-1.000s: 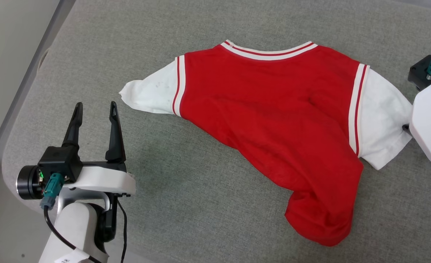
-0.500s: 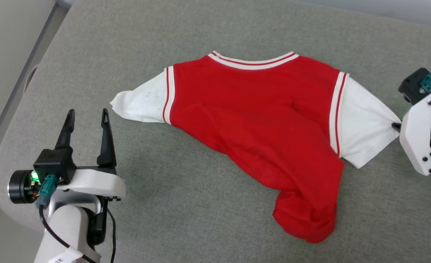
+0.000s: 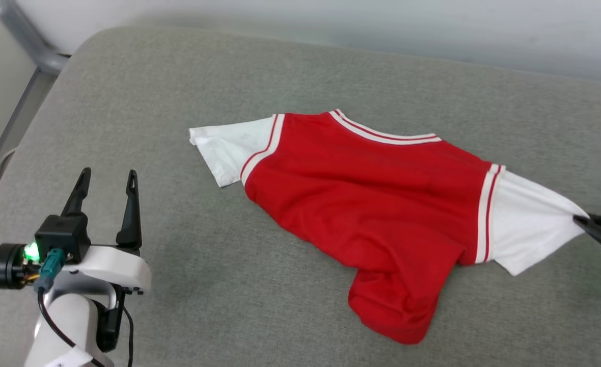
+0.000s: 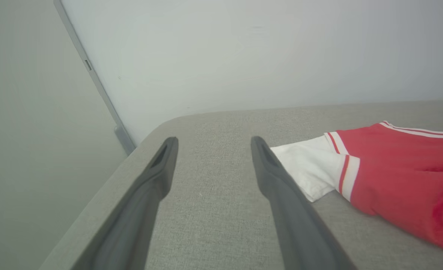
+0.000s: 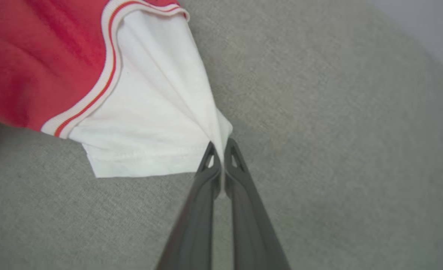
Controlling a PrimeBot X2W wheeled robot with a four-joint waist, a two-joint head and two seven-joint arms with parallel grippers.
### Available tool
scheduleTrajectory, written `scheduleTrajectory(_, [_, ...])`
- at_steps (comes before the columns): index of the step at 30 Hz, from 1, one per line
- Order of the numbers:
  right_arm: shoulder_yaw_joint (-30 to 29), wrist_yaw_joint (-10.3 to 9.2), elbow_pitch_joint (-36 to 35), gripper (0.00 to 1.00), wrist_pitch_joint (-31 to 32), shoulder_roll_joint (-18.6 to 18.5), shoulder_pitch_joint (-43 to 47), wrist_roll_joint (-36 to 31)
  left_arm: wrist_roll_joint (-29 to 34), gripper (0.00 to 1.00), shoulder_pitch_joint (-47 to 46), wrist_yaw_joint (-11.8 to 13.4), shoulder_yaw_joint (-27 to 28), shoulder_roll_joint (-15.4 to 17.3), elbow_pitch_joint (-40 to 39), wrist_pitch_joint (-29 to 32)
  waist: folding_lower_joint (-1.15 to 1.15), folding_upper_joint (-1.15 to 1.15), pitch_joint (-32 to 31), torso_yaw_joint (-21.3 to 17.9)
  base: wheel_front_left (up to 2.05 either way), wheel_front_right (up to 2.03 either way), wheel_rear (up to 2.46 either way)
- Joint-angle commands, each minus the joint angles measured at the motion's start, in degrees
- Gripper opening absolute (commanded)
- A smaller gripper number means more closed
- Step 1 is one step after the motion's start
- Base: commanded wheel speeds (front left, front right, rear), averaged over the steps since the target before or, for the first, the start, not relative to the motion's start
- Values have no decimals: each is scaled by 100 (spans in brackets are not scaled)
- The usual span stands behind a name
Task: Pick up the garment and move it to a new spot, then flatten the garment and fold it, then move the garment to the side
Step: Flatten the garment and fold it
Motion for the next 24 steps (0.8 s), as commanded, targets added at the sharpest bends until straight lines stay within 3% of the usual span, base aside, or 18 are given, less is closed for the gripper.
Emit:
scheduleTrajectory(1, [-180,-8,-36,0,-100,-77,253,32,6,100,-148,-104,-53,102,70,0,0,0,-120,-160,0,0,0])
scheduleTrajectory(6, [-633,-8,-176,0,-217,-32,820,-71,-55,100,-634,-405,-195,383,217,300,0,0,-167,-369,0,0,0])
scheduleTrajectory(11, [-1044,-8,-382,0,-156,174,1106,-293,-287,100,-1337,-635,-564,700,392,1009,0,0,-85,-550,0,0,0])
scheduleTrajectory(24, [-1738,-8,-1065,0,160,597,1323,-883,-2476,100,-3160,-679,-2532,1871,788,3699,0,0,482,-942,0,0,0])
